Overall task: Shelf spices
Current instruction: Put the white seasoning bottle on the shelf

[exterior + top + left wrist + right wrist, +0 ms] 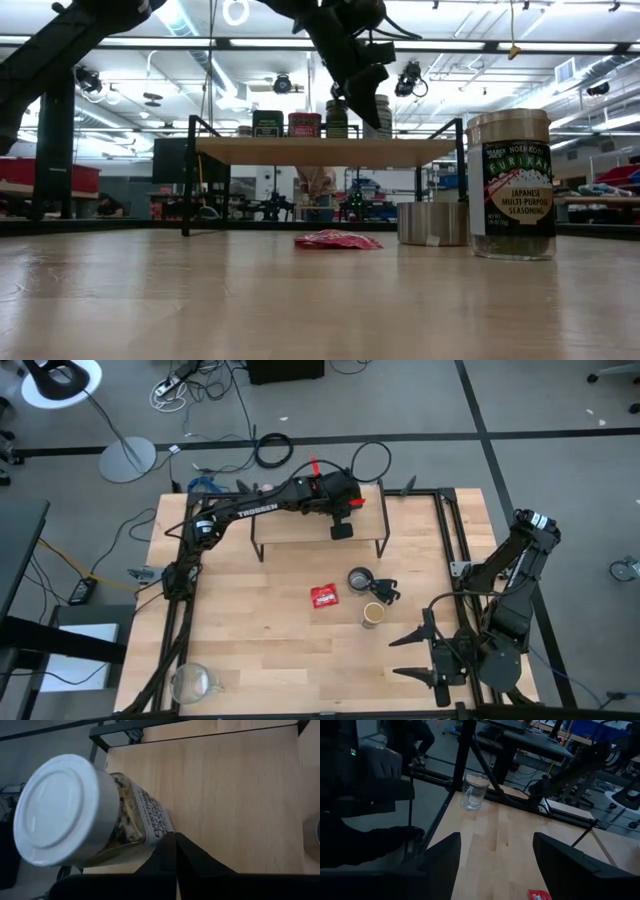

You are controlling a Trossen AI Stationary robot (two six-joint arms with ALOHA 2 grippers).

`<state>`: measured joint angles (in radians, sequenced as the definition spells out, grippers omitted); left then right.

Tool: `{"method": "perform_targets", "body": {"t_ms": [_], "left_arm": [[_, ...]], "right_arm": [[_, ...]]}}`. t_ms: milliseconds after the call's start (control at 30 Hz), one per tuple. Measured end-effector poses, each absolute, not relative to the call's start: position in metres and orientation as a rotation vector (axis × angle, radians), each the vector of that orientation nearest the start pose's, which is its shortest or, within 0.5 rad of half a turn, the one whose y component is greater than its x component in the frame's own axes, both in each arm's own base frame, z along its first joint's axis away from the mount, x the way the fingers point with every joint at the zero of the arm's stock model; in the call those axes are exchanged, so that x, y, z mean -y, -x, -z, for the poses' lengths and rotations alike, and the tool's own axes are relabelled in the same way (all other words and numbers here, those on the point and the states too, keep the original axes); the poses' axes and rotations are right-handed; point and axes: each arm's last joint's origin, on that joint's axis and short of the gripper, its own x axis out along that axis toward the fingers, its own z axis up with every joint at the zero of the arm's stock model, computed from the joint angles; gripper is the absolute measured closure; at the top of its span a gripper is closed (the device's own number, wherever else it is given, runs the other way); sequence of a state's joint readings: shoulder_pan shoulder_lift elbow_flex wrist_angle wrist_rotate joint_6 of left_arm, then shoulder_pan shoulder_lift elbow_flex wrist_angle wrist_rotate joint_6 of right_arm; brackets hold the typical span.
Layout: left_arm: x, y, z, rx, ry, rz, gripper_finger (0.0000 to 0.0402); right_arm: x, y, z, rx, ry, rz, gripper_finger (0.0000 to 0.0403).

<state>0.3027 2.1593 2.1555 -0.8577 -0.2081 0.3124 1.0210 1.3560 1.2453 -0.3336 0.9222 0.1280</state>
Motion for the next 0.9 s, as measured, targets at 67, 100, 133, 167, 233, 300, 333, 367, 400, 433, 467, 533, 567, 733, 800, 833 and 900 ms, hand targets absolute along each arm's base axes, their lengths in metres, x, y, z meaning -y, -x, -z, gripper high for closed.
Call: {"method": "perform_targets", "body": {"t_ms": [67, 100, 133, 167, 233, 300, 333, 367, 400, 433, 467, 533, 567, 733, 800, 833, 900], "left_arm": [[-0.148, -0.451, -0.309, -0.936, -0.241, -0.347, 0.0401], [-0.148, -0.451, -0.309, -0.937, -0.241, -0.353, 0.0401], [-0.148, -0.451, -0.309, -0.938, -0.239, -0.36, 0.0401], [-0.148, -0.451, -0.309, -0.938, -0.234, -0.37, 0.0401], [-0.148, -0.451, -0.309, -0.937, -0.225, -0.382, 0.0401], [-0.148, -0.45, -0.309, -0.937, -0.215, -0.393, 0.0401], [-0.149, -0.45, -0.309, -0.936, -0.211, -0.403, 0.0401], [-0.149, -0.45, -0.309, -0.937, -0.211, -0.41, 0.0401], [-0.149, -0.45, -0.309, -0.938, -0.212, -0.414, 0.0401], [-0.149, -0.45, -0.309, -0.938, -0.211, -0.416, 0.0401], [-0.149, -0.45, -0.309, -0.938, -0.209, -0.418, 0.0401], [-0.149, -0.45, -0.308, -0.939, -0.209, -0.421, 0.0401], [-0.149, -0.45, -0.308, -0.939, -0.209, -0.423, 0.0401], [-0.141, -0.453, -0.312, -0.933, -0.228, -0.43, 0.0401], [-0.136, -0.455, -0.318, -0.904, -0.239, -0.423, 0.0401], [-0.134, -0.456, -0.323, -0.885, -0.243, -0.421, 0.0401], [-0.129, -0.459, -0.33, -0.848, -0.257, -0.392, 0.0401]], "right_arm": [[-0.236, -0.172, -0.357, -0.255, 0.24, -0.081, 0.0156], [-0.236, -0.172, -0.357, -0.255, 0.24, -0.081, 0.0156], [-0.236, -0.172, -0.357, -0.255, 0.24, -0.081, 0.0156], [-0.236, -0.172, -0.357, -0.256, 0.24, -0.081, 0.0156], [-0.236, -0.172, -0.357, -0.256, 0.24, -0.081, 0.0156], [-0.236, -0.172, -0.357, -0.256, 0.239, -0.081, 0.0156], [-0.236, -0.172, -0.357, -0.256, 0.24, -0.081, 0.0156], [-0.236, -0.172, -0.357, -0.256, 0.239, -0.081, 0.0156], [-0.236, -0.172, -0.357, -0.256, 0.24, -0.081, 0.0156], [-0.236, -0.172, -0.357, -0.256, 0.24, -0.081, 0.0156], [-0.236, -0.172, -0.357, -0.256, 0.24, -0.081, 0.0156], [-0.236, -0.172, -0.357, -0.256, 0.24, -0.081, 0.0156], [-0.236, -0.172, -0.357, -0.256, 0.24, -0.081, 0.0156], [-0.236, -0.172, -0.357, -0.256, 0.246, -0.081, 0.0156], [-0.236, -0.172, -0.357, -0.256, 0.252, -0.082, 0.0156], [-0.236, -0.172, -0.357, -0.255, 0.256, -0.083, 0.0156], [-0.236, -0.172, -0.357, -0.255, 0.257, -0.082, 0.0156]]}}
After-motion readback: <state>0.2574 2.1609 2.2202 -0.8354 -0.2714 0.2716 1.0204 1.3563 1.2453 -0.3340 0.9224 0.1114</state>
